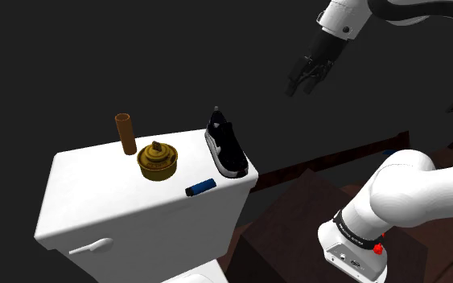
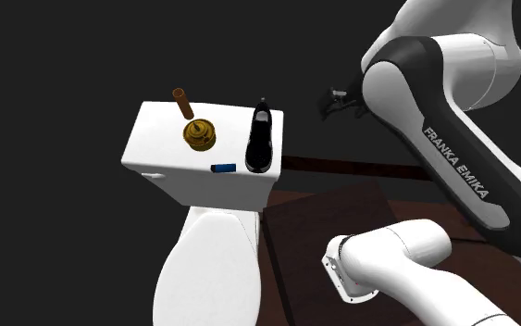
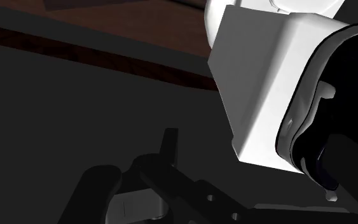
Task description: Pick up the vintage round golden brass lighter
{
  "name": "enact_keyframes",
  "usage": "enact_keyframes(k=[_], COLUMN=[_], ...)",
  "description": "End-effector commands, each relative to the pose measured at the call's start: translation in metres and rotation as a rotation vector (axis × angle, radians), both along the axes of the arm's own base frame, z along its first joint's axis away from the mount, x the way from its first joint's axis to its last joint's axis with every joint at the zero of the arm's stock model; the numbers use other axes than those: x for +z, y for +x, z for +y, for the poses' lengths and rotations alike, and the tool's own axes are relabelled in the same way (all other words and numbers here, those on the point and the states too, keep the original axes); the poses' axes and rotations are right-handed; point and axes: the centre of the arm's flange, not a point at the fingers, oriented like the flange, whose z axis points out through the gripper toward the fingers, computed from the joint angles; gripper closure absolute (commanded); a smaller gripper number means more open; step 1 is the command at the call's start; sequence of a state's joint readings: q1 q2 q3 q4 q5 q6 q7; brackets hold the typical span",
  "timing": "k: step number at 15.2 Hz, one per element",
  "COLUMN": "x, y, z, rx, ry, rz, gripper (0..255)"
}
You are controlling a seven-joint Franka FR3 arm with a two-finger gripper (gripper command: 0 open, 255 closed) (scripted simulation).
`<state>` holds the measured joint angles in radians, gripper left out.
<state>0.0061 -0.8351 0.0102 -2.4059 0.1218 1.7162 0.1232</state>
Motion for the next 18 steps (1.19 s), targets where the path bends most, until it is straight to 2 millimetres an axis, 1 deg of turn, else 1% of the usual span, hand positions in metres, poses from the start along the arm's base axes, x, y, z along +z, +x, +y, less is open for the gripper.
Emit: enact_keyframes(k=[1, 9, 18], x=[0.000, -0.016, -0.038], y=[0.000, 0.041, 0.085], z=[0.000, 0.102, 0.218], rx=[0.000, 0.016, 0.034], ry=[0.000, -0.033, -0.070], rz=[0.000, 0.030, 0.065], gripper=[0, 0, 0])
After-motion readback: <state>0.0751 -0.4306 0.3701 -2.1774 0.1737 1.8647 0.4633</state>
